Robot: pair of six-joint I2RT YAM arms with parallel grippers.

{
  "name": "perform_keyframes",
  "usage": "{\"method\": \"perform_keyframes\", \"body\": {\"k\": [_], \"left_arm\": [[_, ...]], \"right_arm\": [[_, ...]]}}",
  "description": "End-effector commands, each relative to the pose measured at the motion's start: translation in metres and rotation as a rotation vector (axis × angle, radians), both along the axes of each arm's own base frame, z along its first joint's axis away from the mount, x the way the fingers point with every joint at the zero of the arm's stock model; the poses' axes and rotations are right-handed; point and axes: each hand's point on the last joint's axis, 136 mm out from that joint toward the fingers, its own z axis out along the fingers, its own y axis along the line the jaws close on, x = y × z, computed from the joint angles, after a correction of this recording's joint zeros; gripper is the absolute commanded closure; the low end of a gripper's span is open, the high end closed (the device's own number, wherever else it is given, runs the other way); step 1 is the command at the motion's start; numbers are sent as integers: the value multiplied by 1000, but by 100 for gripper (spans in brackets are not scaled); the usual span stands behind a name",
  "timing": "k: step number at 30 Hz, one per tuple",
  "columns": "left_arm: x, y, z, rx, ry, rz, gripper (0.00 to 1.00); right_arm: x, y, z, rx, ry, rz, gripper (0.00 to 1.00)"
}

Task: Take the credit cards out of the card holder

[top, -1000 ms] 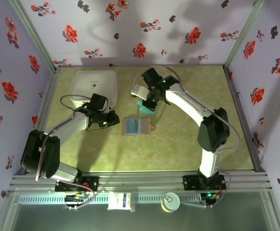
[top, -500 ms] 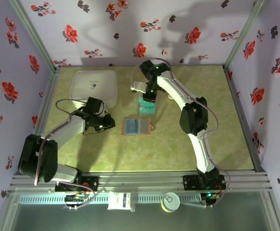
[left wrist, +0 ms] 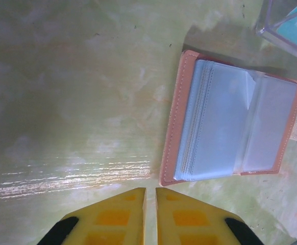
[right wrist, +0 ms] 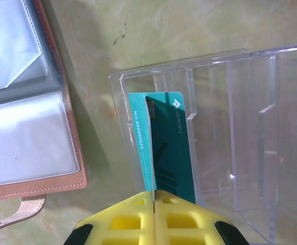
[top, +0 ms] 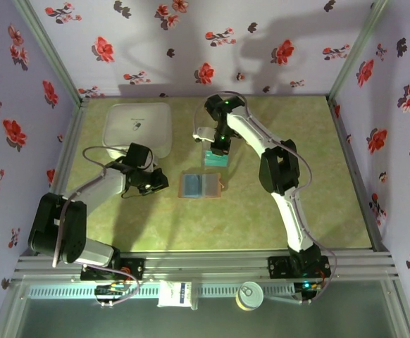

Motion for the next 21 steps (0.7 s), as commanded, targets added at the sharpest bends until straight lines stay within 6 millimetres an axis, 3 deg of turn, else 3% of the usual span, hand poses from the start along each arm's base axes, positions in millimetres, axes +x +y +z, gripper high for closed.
{"method": "perform_keyframes", "body": {"k": [1,11,16,21], "left_arm": [[4,-1,3,-5,-13,-26,87],[12,-13,7,-57,-20,-37,85],[19,-24,4,-72,-18,-57,86],[22,-35,-4,-77,-8,-85,90]], "right_arm": [[1,-9,6,-28,-5,-2,81],[2,8,56,132,-118,-204,79],[-1,24,66,270,-185,-447,78],[-17,28,63,381,-161,-764,76]]}}
